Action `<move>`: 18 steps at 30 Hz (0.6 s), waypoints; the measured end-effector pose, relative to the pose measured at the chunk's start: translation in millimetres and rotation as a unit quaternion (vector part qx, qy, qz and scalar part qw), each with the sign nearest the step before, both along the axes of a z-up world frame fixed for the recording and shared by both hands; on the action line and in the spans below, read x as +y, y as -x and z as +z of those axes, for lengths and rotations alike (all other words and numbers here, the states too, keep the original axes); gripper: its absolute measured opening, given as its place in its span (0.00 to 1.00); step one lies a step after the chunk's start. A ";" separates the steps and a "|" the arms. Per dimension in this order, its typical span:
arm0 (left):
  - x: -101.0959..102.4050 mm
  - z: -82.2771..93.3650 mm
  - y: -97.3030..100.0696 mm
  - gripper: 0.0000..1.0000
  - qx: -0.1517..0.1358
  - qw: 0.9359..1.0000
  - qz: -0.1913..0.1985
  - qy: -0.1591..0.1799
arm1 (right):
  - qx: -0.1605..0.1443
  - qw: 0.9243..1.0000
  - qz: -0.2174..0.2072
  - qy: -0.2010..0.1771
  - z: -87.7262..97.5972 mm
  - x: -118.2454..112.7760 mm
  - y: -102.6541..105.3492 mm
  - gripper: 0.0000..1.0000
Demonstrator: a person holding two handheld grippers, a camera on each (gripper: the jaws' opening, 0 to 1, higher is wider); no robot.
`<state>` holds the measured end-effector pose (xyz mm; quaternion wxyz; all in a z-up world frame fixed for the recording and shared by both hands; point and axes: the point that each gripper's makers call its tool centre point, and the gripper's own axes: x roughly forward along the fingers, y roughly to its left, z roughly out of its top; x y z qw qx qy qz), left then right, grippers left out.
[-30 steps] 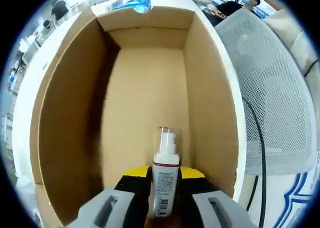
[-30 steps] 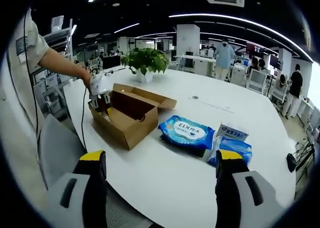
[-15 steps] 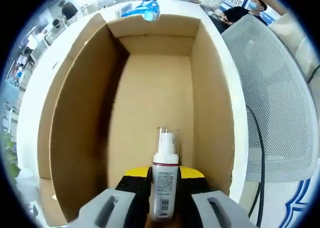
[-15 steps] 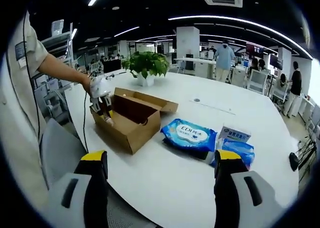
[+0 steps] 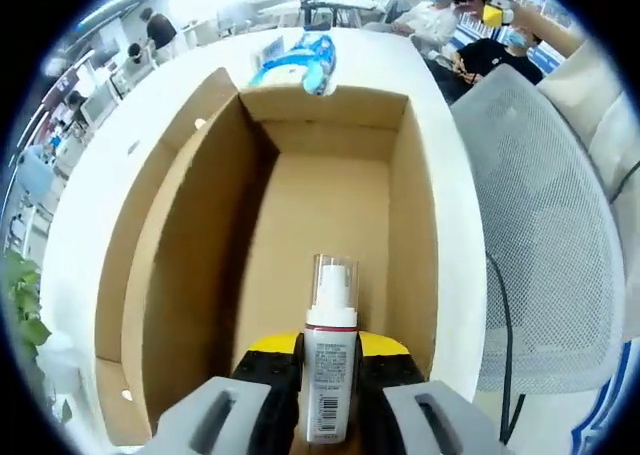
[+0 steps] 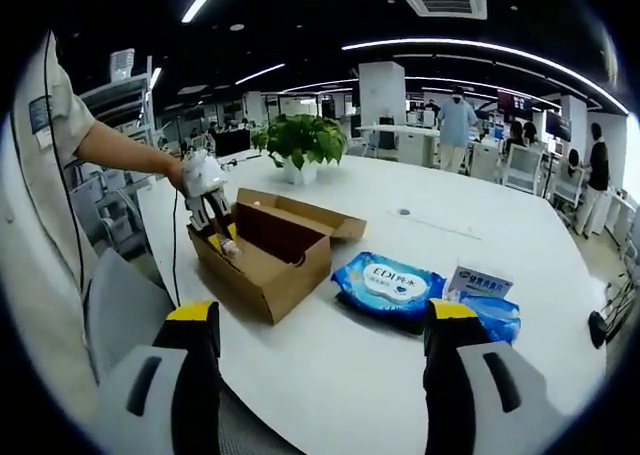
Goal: Operate the shoe box by opening the lid, removing the specified soft item, and placing it in the target area until the item is outside and the box remains undamaged.
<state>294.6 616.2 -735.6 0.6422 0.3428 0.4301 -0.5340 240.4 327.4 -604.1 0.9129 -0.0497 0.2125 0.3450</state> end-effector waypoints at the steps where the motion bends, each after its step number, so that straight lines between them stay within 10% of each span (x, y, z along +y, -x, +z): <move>1: -1.4 2.2 0.0 0.19 0.000 1.000 0.002 0.004 | -0.001 1.000 0.002 -0.002 0.6 1.3 -0.9 0.78; 18: -34.5 52.4 -2.9 0.19 -0.021 0.990 0.068 0.117 | -0.017 0.997 0.043 -0.056 16.4 33.0 -12.2 0.69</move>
